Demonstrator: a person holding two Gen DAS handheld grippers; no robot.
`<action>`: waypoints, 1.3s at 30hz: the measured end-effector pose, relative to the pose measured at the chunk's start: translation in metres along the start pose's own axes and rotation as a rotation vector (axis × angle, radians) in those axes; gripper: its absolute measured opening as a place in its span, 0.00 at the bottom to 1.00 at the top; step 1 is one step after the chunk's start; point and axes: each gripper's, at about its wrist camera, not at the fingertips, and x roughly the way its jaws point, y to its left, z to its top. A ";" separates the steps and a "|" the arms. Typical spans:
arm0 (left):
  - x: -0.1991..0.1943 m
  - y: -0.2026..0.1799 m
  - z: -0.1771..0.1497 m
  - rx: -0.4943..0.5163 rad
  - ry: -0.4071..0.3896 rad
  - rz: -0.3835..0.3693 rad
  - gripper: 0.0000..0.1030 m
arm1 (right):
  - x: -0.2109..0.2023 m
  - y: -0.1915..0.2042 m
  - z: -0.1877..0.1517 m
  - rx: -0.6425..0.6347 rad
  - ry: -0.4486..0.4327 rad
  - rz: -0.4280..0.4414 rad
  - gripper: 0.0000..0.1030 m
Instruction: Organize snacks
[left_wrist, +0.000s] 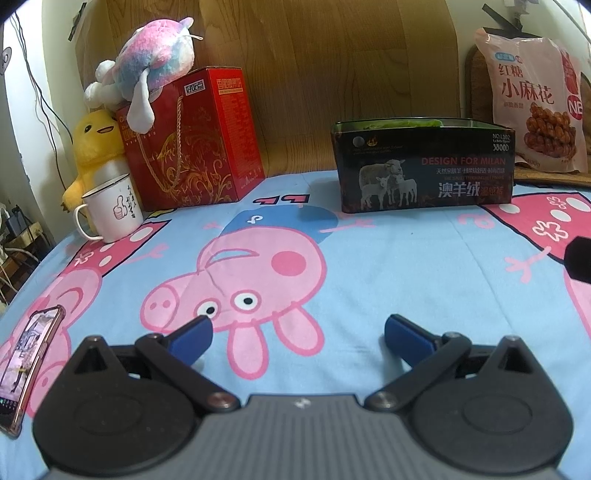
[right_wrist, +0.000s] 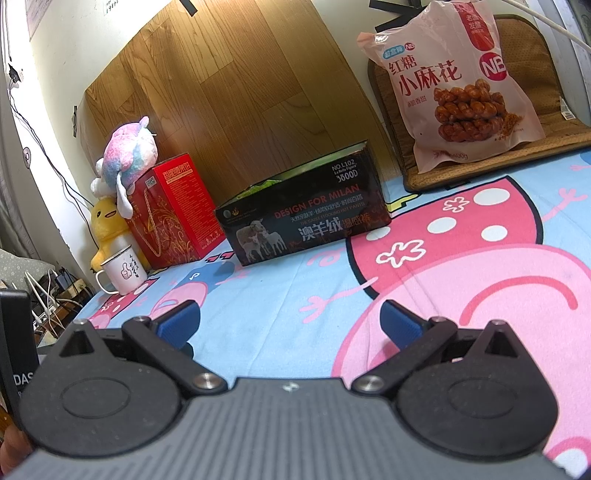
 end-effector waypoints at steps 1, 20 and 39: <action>0.000 -0.001 0.000 0.001 -0.001 0.002 1.00 | -0.001 -0.001 0.001 0.001 -0.002 0.000 1.00; -0.003 -0.003 -0.001 0.010 -0.012 0.015 1.00 | -0.001 -0.001 0.001 0.004 -0.005 0.002 1.00; -0.003 -0.002 -0.001 0.012 -0.016 0.011 1.00 | -0.001 -0.002 0.002 0.005 -0.006 0.003 1.00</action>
